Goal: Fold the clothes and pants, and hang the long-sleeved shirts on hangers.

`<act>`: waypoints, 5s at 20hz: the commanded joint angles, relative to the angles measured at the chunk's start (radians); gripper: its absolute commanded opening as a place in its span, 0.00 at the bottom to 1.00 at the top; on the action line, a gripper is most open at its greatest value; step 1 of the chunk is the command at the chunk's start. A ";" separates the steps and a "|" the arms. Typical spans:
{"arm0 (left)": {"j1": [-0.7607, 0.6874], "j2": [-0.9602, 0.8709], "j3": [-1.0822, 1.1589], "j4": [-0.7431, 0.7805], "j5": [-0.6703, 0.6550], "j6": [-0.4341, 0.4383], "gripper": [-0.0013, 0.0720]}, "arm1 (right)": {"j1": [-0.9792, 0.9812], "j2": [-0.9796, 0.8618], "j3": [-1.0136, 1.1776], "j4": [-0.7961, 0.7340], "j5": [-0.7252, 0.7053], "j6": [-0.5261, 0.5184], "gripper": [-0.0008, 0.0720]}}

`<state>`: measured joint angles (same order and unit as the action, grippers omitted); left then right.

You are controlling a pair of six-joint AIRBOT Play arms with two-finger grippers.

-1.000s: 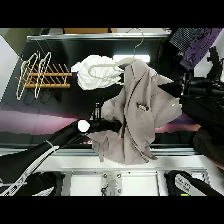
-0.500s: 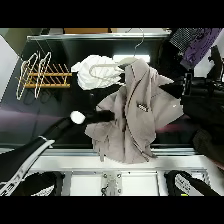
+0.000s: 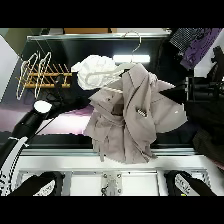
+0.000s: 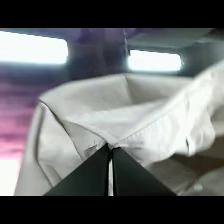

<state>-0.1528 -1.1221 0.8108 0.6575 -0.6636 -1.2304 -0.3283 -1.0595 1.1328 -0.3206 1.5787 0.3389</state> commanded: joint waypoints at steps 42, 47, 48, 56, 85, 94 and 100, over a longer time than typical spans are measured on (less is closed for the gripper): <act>-0.486 0.202 0.417 0.712 -0.096 -0.539 0.90 | 0.099 0.290 0.106 -0.164 -0.667 0.403 0.02; -0.429 0.143 0.553 0.712 -0.097 -0.534 0.51 | 0.069 0.336 0.182 -0.809 -0.797 0.842 0.02; -0.422 0.142 0.558 0.712 -0.094 -0.523 0.30 | 0.047 0.341 0.198 -0.950 -0.793 0.970 0.02; -0.403 0.142 0.558 0.713 -0.096 -0.459 0.04 | -0.341 0.307 0.332 -1.300 -0.762 1.249 0.02; -0.403 0.142 0.558 0.712 -0.096 -0.423 0.04 | -0.819 0.061 0.780 -1.307 -0.797 1.345 0.02; -0.403 0.142 0.558 0.712 -0.096 -0.423 0.04 | -0.819 0.121 0.780 -1.307 -0.797 1.345 0.02; -0.403 0.142 0.558 0.712 -0.096 -0.423 0.04 | -0.819 0.167 0.780 -1.306 -0.793 1.345 0.02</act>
<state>-0.5568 -0.9794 1.3674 1.3697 -0.7601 -1.6539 -1.1469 -0.9131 1.9118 -1.6276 0.7891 1.6840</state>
